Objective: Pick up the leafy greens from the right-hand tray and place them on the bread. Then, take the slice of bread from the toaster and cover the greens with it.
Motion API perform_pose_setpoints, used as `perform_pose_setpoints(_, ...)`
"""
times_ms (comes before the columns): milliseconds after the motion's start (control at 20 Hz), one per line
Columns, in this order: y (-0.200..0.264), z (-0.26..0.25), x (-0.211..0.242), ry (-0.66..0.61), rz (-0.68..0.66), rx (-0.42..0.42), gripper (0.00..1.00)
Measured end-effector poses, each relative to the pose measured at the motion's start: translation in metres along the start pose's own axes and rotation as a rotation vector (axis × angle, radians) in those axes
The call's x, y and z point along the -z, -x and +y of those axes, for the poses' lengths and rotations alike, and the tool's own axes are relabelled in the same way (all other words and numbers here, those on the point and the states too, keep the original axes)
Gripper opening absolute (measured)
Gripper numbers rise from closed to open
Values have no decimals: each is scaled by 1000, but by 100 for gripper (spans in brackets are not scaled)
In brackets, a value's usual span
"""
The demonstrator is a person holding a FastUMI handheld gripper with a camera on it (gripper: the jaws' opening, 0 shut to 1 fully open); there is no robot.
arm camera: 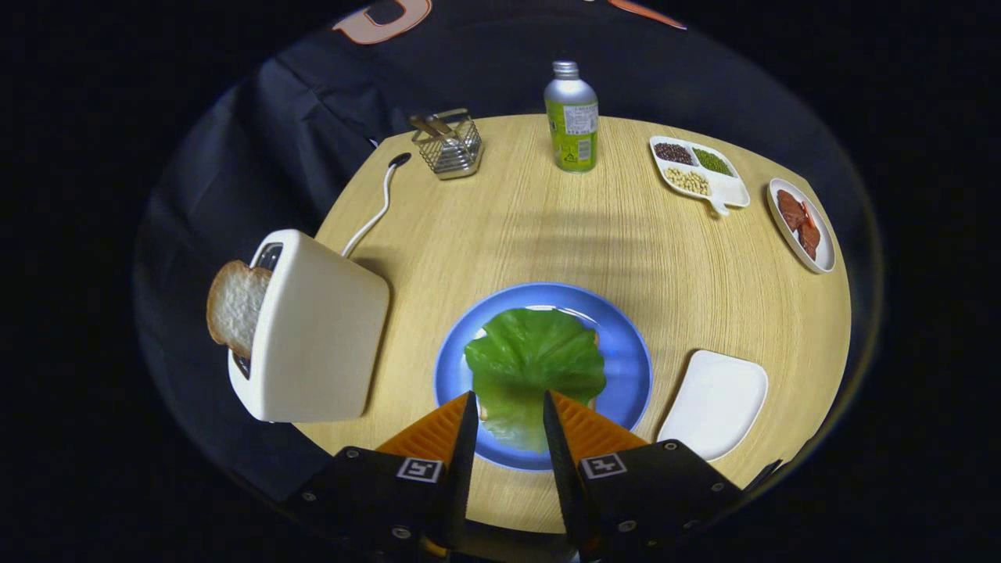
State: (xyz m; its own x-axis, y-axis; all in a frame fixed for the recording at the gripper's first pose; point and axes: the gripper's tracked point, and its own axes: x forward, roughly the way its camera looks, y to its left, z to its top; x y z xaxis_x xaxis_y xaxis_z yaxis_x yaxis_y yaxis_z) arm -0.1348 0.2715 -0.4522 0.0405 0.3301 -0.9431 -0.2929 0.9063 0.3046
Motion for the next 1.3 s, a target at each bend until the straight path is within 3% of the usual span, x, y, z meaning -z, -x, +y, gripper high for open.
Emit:
perform_pose_setpoints(450, 45, 103, -50, 35, -62, -59, 84)
perform_pose_setpoints(950, 52, 205, -76, 44, -14, -81, 86)
perform_pose_setpoints(1300, 26, 227, -74, 73, 46, 13, 86)
